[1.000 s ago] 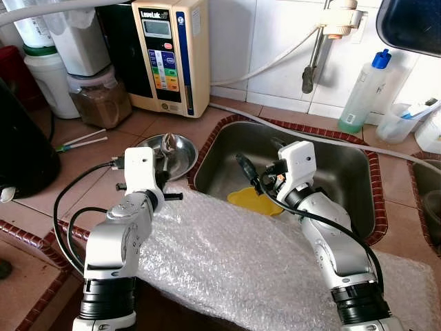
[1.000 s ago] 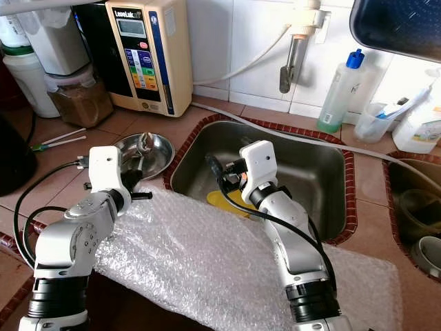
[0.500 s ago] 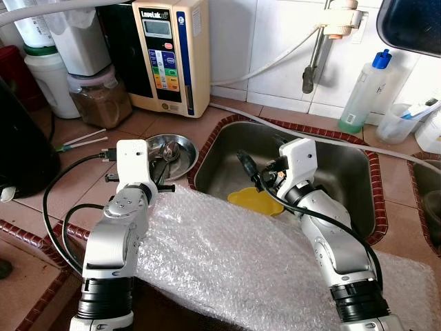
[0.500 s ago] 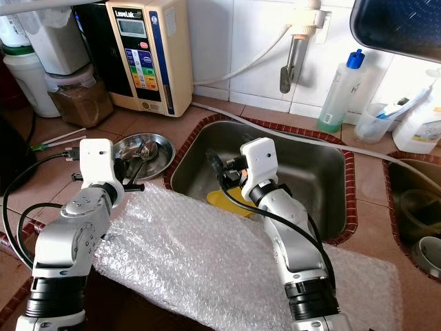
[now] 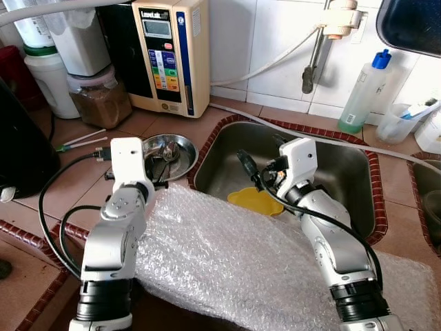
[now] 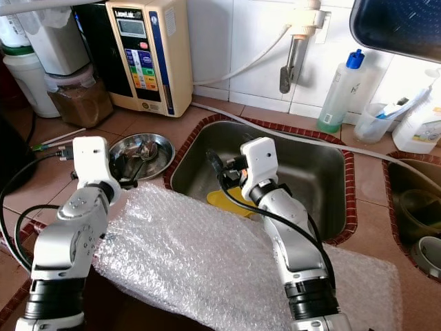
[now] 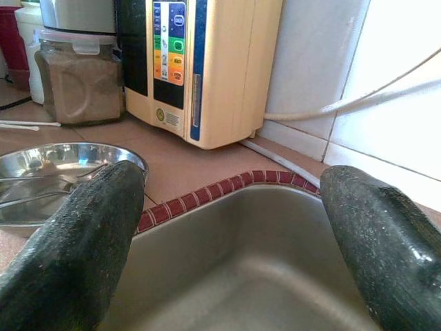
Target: Kitchen organization
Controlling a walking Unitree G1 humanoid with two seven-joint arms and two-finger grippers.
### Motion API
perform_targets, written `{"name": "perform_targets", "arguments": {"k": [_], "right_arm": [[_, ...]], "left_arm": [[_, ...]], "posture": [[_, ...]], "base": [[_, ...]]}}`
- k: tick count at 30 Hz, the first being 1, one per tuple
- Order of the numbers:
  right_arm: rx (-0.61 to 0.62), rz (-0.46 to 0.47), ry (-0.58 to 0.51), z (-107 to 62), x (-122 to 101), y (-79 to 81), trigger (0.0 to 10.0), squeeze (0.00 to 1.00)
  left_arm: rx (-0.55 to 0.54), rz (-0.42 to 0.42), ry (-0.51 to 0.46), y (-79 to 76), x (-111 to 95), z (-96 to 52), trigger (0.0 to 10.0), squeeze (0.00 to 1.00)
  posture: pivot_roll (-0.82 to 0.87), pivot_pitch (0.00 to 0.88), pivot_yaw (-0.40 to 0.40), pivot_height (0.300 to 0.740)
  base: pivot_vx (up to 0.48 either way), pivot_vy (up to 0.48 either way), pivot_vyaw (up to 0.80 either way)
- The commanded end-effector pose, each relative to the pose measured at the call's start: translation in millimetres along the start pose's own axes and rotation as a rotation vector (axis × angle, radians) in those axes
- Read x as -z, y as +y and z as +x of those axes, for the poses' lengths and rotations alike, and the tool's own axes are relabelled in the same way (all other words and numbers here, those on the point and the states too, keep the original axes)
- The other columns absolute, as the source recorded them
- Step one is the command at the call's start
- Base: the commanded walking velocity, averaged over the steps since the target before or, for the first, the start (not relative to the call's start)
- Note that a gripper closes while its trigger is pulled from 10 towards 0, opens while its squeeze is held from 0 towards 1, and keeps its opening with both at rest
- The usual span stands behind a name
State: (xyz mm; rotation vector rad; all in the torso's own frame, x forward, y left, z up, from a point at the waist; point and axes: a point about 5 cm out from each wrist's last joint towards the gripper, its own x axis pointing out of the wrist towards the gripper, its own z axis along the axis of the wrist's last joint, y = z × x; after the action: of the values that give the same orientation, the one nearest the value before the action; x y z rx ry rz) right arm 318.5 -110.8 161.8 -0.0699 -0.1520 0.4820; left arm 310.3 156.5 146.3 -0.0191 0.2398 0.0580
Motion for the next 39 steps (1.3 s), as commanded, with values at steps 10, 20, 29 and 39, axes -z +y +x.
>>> {"name": "perform_targets", "arguments": {"k": [10,20,29,39], "right_arm": [[-0.007,-0.012,-0.009,3.5,-3,0.8,10.0,0.00],[-0.019,-0.015,-0.003,3.5,-3,0.7,10.0,0.00],[-0.034,-0.012,-0.003,3.9,-3,2.0,10.0,0.00],[-0.031,-0.010,-0.003,3.7,-2,2.9,10.0,0.00]], "left_arm": [[0.033,0.046,-0.016,-6.8,-3,-2.5,10.0,1.00],[0.052,0.067,0.063,-5.5,12,-6.9,10.0,1.00],[0.071,0.060,0.133,-7.7,23,-5.9,10.0,1.00],[0.091,0.072,0.104,-13.8,15,-3.2,10.0,0.00]], "posture": [[0.09,0.000,0.030,0.740],[0.09,0.000,0.033,0.740],[0.08,0.000,0.035,0.740],[0.08,0.000,0.040,0.740]], "base": [[0.000,0.000,0.00],[0.000,0.000,0.00],[0.000,0.000,0.00],[0.000,0.000,0.00]]}}
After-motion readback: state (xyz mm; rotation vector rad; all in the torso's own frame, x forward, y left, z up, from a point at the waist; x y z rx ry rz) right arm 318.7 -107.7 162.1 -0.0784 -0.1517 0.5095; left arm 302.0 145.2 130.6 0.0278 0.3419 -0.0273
